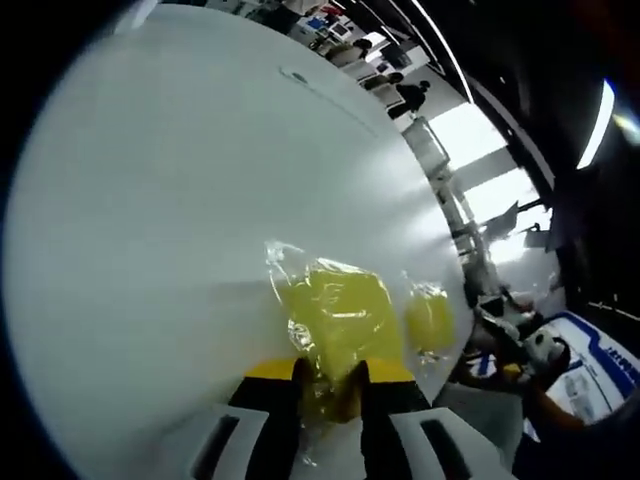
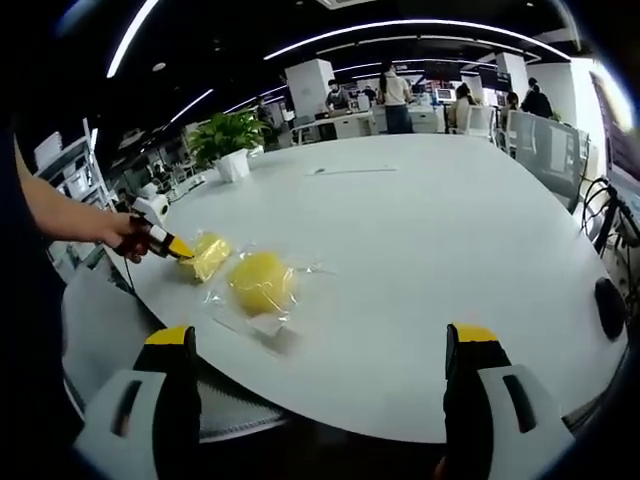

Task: Compare the silicone blocks by pressing each to a similar depth, holding the contact briefly, and releasing to observe deformation and rebound differences across the visible hardness samples.

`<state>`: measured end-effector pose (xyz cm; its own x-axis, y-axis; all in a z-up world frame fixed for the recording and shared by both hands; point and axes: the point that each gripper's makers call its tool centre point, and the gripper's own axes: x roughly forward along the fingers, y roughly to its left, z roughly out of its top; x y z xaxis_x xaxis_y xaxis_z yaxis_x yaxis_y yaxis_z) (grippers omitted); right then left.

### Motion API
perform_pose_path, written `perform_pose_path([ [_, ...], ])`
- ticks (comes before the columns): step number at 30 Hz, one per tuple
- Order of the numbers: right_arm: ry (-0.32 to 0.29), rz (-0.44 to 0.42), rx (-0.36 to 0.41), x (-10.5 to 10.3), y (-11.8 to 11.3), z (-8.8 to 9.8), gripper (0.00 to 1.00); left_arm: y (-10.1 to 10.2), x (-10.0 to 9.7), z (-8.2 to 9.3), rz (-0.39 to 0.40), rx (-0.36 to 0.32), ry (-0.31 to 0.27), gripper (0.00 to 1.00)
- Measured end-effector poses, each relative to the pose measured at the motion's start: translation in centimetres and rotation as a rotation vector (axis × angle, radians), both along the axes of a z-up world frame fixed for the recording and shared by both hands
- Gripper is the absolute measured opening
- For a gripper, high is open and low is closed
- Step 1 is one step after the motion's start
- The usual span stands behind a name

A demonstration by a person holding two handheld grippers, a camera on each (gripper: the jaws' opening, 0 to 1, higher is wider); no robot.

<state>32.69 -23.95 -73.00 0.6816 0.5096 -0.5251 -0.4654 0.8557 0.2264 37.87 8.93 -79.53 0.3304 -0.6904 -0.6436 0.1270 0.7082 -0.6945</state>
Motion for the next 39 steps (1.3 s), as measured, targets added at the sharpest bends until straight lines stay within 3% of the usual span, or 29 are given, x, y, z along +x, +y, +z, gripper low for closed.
perform_pose_path([
  [5, 0.002, 0.007, 0.008, 0.1, 0.5, 0.1, 0.97, 0.1, 0.1, -0.1, -0.010, 0.017, -0.023, 0.09],
  [14, -0.003, 0.012, 0.009, 0.4, 0.4, 0.5, 0.97, 0.0, 0.1, -0.2, -0.013, 0.029, -0.035, 0.02],
  [22, 0.004, 0.010, 0.014, 0.3, 0.4, 0.4, 0.97, 0.0, 0.0, 0.0, 0.010, -0.007, -0.035, 0.02],
  [29, 0.002, 0.015, 0.018, 0.7, 0.8, 0.6, 0.97, -0.2, -0.2, 0.3, 0.015, -0.022, -0.073, 0.02],
  [35, 0.001, 0.018, 0.025, 0.9, 0.8, 0.7, 0.97, -0.6, -0.5, 1.5, 0.029, -0.054, -0.147, 0.02],
  [39, 0.002, 0.026, 0.028, 1.0, 1.1, 0.6, 0.97, -0.7, -0.8, 2.1, 0.036, -0.057, -0.163, 0.01],
])
